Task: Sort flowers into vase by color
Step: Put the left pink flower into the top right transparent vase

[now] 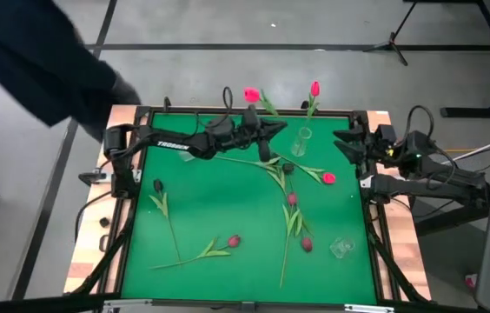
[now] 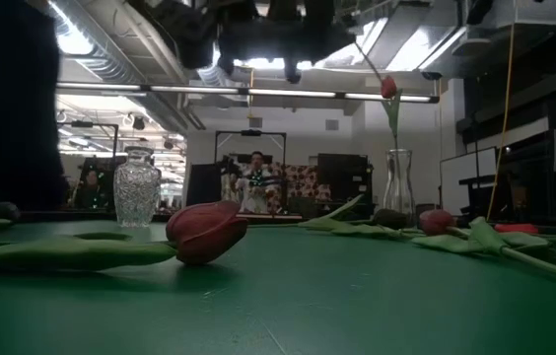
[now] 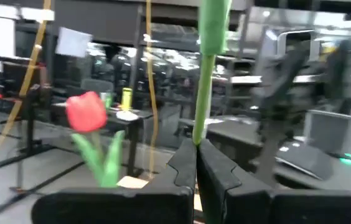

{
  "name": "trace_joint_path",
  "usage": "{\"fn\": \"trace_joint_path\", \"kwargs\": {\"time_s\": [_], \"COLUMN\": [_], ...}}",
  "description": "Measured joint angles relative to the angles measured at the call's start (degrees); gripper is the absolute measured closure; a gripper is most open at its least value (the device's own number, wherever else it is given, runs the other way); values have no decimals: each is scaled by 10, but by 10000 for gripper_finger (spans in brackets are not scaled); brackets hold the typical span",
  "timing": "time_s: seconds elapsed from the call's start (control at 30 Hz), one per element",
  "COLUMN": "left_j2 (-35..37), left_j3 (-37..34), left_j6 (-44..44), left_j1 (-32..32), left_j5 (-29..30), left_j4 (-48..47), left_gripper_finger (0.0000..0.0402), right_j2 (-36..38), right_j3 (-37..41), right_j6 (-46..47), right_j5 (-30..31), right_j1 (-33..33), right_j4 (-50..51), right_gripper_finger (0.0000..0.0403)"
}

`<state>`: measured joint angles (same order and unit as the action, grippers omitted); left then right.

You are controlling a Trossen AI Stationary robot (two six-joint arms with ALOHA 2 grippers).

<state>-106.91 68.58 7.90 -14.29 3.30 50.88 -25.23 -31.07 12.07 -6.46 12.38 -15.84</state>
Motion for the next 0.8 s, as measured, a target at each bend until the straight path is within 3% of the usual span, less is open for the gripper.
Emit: {"fn": "trace_joint_path", "kwargs": {"time_s": [0.17, 0.37, 0.57, 0.8], "left_j2": [-53, -105, -111, -111], "left_j3": [63, 168, 171, 168], "left_j6": [-8, -52, -55, -36], "left_j1": [-12, -11, -25, -40], "left_j5": [9, 45, 66, 42], "left_j4": [-11, -158, -173, -188], "left_gripper_finger": [401, 401, 401, 401], "right_j2": [-2, -1, -1, -1], "right_j3": [0, 0, 0, 0], "right_j6": [0, 10, 10, 6], "right_j5": [0, -11, -21, -21], "right_j1": [0, 0, 0, 0], "right_j4": [19, 48, 49, 54], "right_gripper_finger": [258, 258, 258, 258]}}
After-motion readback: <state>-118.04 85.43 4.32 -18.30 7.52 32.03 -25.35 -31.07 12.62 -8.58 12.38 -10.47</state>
